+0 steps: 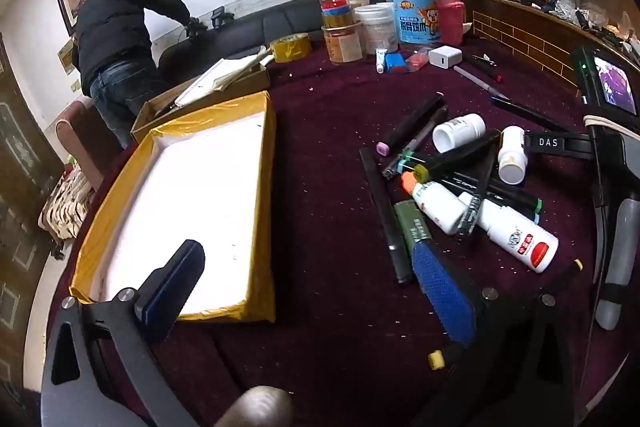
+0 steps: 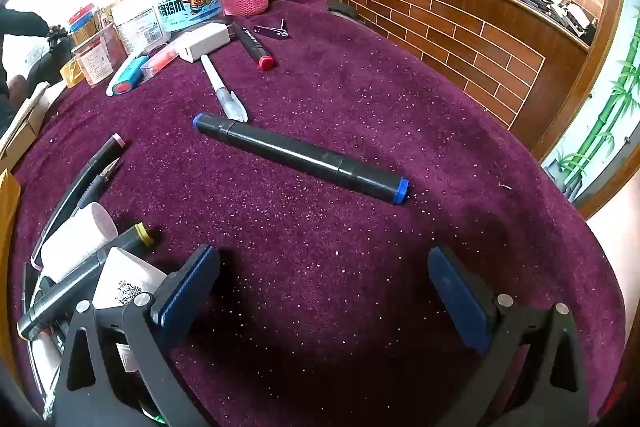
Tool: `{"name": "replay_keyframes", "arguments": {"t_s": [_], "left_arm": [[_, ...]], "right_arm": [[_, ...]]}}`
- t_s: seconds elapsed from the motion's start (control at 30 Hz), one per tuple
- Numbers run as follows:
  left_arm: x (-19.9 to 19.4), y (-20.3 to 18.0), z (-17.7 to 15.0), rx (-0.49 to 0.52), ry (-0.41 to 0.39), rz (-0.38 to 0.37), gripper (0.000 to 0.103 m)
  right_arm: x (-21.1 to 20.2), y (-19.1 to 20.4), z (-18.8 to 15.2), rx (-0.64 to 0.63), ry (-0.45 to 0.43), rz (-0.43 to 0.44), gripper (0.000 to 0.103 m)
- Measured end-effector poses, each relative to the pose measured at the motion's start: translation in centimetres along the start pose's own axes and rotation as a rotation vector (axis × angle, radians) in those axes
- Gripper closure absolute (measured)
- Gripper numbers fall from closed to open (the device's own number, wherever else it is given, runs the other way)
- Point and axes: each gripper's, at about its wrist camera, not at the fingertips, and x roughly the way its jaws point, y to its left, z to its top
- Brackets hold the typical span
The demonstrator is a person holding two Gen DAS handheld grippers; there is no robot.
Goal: Organize rigid objects
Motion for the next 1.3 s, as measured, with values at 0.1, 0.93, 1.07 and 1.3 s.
{"name": "replay_keyframes", "arguments": {"t_s": [0.1, 0.93, 1.07, 1.3], "left_arm": [[0.8, -0.1, 0.4, -0.024, 0.004, -0.005, 0.0], [3.6, -3.7, -1.6, 0.1, 0.035, 0.116, 0.0], [3.7, -3.5, -1.6, 0.098, 0.034, 0.11, 0.0], [3.7, -3.5, -1.7, 0.097, 0.031, 0.114, 0.0]], "right_arm": [[-0.1, -0.1, -0.1, 0.01, 0.002, 0.014, 0.001], [0.2, 0.1, -0.1, 0.016, 0.001, -0.004, 0.001], [0.2, 0.1, -0.1, 0.015, 0.002, -0.005, 0.001], [0.2, 0.2, 0.0, 0.015, 0.004, -0.006, 0.001]]}}
